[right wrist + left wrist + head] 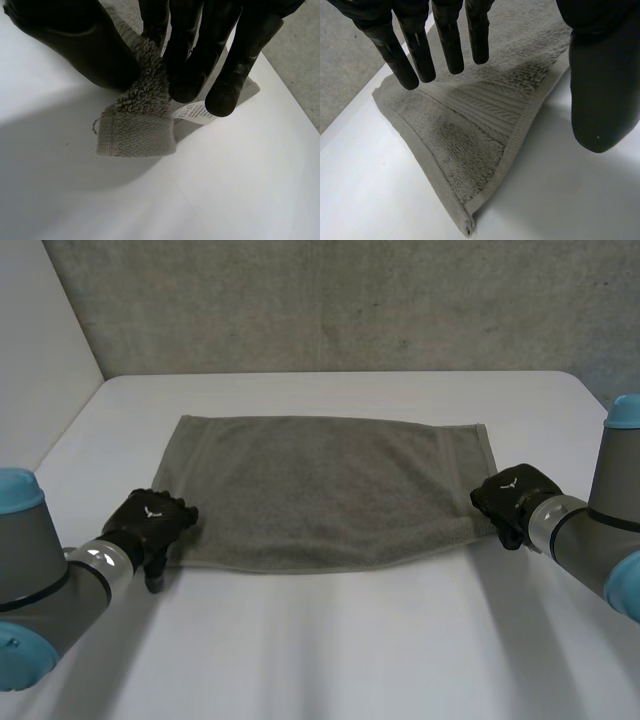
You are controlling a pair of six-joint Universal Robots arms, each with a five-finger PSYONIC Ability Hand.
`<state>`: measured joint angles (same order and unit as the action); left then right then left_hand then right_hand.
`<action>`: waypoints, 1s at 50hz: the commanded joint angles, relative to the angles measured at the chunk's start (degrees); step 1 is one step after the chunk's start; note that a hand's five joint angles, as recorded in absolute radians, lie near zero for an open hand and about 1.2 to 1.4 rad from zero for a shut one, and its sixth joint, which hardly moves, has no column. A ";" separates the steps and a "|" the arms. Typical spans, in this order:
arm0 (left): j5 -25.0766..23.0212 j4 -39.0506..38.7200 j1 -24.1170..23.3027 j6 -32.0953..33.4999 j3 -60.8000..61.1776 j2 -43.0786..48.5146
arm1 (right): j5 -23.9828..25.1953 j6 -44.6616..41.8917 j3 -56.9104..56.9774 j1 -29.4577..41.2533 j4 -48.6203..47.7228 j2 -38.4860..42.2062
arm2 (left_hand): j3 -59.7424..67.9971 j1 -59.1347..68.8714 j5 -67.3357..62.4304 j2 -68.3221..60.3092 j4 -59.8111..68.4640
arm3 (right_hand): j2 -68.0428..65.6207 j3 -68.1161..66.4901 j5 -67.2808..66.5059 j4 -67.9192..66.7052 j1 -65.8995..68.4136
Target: Fold the towel.
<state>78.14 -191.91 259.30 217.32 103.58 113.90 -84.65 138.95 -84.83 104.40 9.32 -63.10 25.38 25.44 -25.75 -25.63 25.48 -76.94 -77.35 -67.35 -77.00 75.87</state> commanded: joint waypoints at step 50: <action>-0.79 2.22 -0.19 -6.20 3.90 -23.53 | 3.61 -10.88 -2.00 -7.09 23.09 -18.09 | 54.62 54.56 -44.25 -54.37 54.52 | -3.06 -2.65 -2.65 -3.00 4.13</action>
<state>78.16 -198.20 259.03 210.60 104.80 99.04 -83.26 137.53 -85.27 100.88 18.22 -77.89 88.29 81.88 -84.22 -86.61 86.97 -76.95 -77.35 -67.31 -76.99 75.87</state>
